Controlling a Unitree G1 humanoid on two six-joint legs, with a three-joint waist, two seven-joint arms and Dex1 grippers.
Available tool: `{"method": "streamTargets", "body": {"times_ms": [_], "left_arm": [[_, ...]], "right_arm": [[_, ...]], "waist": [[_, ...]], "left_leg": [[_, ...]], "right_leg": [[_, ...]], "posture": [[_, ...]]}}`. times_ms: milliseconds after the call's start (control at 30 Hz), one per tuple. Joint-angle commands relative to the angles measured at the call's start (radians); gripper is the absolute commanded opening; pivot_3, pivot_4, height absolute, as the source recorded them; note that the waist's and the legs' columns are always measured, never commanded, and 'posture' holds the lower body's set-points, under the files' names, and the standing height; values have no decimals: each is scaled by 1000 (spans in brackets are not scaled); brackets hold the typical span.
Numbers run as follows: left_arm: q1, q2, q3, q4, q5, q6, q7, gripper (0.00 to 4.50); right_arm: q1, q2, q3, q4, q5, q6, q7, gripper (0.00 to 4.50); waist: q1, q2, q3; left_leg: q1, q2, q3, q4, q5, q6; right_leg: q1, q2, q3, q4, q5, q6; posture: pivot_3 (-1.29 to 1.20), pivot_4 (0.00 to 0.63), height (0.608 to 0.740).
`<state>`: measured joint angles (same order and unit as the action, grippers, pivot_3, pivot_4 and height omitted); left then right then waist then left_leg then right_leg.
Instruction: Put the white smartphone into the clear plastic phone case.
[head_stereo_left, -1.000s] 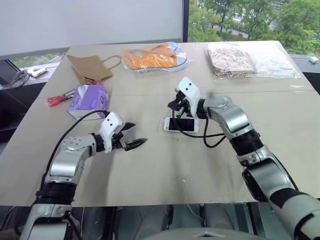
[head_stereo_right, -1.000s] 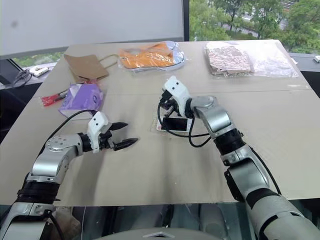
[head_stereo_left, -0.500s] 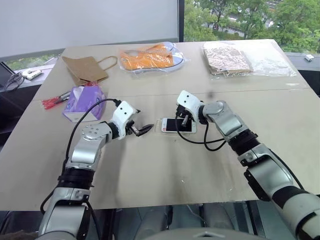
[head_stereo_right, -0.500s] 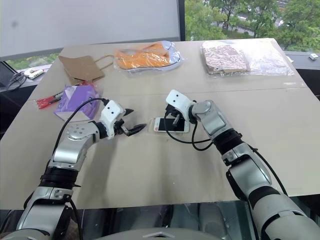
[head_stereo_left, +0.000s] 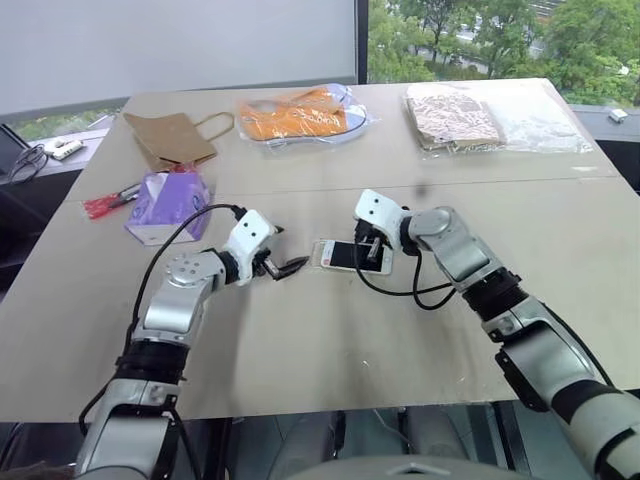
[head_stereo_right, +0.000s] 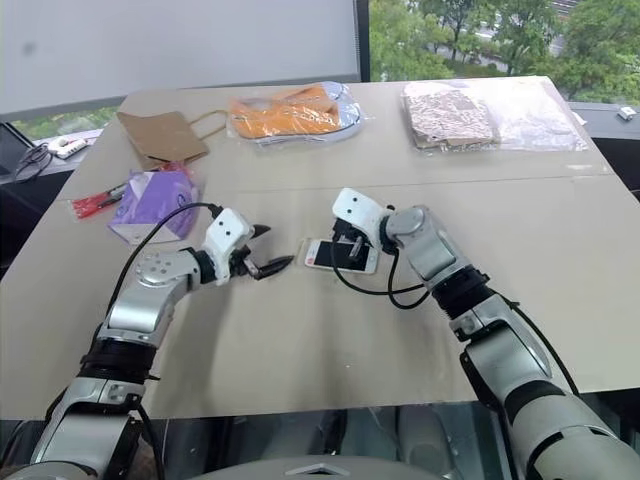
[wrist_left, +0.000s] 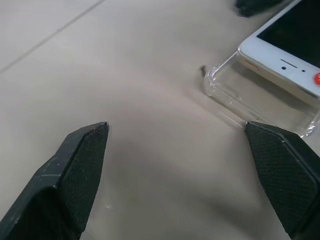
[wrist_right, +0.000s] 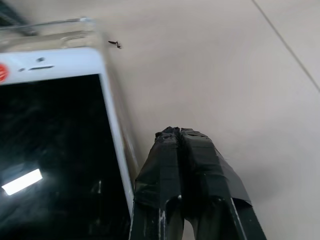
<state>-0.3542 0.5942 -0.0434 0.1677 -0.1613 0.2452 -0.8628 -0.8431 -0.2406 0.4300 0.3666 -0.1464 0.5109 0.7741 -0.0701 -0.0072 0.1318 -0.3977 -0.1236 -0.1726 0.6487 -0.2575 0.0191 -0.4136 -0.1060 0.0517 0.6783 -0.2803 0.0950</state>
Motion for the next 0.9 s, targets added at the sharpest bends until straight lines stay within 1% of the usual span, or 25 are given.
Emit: {"method": "streamTargets", "body": {"times_ms": [33,133,200,300,367,433,500,633,767,900], "left_arm": [[14,4,1,-58,-19,22,-17,4500],[17,6,14,-62,-24,29,-18,4500],[15,4,18,-62,-29,34,-18,4500],[11,3,19,-58,-32,36,-20,4500],[8,4,19,-54,-35,38,-21,4500],[5,5,19,-52,-35,39,-23,4500],[4,5,18,-51,-34,40,-26,4500],[6,7,14,-54,-32,45,-32,4500],[7,12,15,-56,-30,48,-38,4500],[13,15,16,-66,-31,54,-38,4500]], "right_arm": [[-3,-18,-35,-71,3,-51,-13,81],[4,-26,-97,-185,90,-35,41,81],[18,-40,-114,-282,161,37,109,81],[39,-74,-109,-398,244,136,194,81],[58,-100,-78,-436,263,165,233,81],[74,-110,-38,-426,247,151,233,81],[80,-93,-14,-377,226,129,205,81],[71,-58,46,-207,143,37,142,81],[47,-57,84,-138,99,-23,160,81],[32,-53,126,-91,73,-65,207,81]], "waist": [[1,0,0],[2,0,0],[1,0,0],[1,0,0],[4,0,0],[5,0,0],[2,0,0],[2,0,0],[1,0,0],[1,0,0]], "left_leg": [[0,0,0,0,0,0],[0,0,0,0,0,0],[-1,0,0,0,0,0],[-1,0,-1,0,0,0],[-1,0,-1,0,0,0],[-1,0,-1,1,0,0],[-1,0,-1,1,0,0],[-1,0,-1,1,0,0],[-1,0,0,1,0,0],[-1,0,-1,1,0,0]], "right_leg": [[0,0,0,0,0,0],[0,0,0,0,0,0],[0,0,0,0,0,0],[0,0,-1,0,0,0],[0,0,-1,0,0,0],[0,0,-1,0,0,0],[0,0,-1,0,0,0],[0,0,-1,0,0,0],[0,0,-1,0,0,0],[0,0,-1,0,0,0]], "posture": [[0,150,740],[0,150,740],[0,150,740],[0,150,740],[0,150,740],[0,150,740],[0,150,740],[0,150,740],[0,150,740],[0,150,740]]}}
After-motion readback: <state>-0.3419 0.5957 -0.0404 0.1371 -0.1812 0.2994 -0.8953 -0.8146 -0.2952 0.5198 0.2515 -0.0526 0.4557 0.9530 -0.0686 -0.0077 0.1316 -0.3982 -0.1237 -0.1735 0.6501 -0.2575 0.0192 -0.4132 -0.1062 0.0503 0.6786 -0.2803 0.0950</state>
